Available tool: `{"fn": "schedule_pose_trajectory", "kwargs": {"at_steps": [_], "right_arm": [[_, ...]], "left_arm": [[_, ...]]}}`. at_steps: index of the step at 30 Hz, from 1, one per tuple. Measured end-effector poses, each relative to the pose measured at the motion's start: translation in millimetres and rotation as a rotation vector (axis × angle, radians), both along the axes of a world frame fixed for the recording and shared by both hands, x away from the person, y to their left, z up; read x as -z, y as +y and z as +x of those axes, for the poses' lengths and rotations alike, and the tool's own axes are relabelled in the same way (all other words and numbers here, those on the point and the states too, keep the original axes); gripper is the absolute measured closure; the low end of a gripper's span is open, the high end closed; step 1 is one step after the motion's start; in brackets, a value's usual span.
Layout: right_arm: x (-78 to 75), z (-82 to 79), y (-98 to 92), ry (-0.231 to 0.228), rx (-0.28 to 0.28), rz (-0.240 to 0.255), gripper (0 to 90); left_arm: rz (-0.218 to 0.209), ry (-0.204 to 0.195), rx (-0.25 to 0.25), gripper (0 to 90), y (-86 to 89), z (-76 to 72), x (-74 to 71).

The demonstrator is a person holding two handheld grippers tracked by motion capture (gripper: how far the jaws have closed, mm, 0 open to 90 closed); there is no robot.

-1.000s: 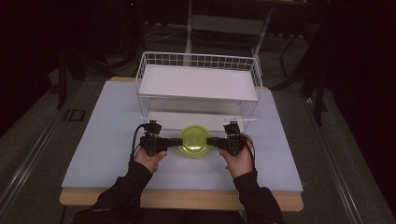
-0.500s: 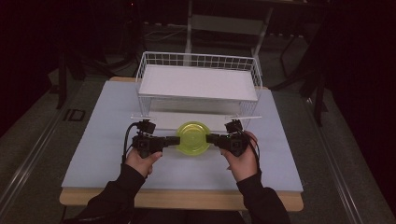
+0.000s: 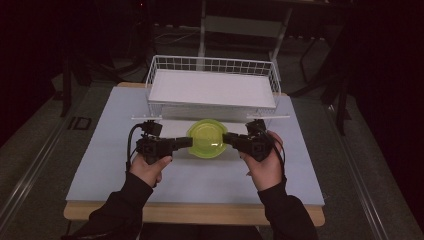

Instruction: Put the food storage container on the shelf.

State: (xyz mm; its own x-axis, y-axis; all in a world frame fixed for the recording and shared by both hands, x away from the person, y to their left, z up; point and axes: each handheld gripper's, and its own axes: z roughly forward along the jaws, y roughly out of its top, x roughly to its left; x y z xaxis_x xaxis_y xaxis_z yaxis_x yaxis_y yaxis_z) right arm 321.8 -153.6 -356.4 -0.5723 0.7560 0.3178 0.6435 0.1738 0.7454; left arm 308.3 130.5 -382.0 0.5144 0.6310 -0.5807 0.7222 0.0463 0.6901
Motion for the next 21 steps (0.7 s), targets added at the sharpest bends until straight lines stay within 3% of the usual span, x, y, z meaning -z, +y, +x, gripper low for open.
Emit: {"fn": "schedule_pose_trajectory", "kwargs": {"at_steps": [15, 21], "right_arm": [[-40.9, 33.7, 5.4, -0.003, 0.048, 0.032, 79.7], [-59.6, 55.7, 3.4, -0.002, 0.097, 0.039, 79.6]], "left_arm": [[-0.033, -0.010, -0.055, 83.0, 1.6, 34.5, -41.4], [-0.048, 0.000, -0.069, 83.0, -4.0, 59.6, -59.7]]}}
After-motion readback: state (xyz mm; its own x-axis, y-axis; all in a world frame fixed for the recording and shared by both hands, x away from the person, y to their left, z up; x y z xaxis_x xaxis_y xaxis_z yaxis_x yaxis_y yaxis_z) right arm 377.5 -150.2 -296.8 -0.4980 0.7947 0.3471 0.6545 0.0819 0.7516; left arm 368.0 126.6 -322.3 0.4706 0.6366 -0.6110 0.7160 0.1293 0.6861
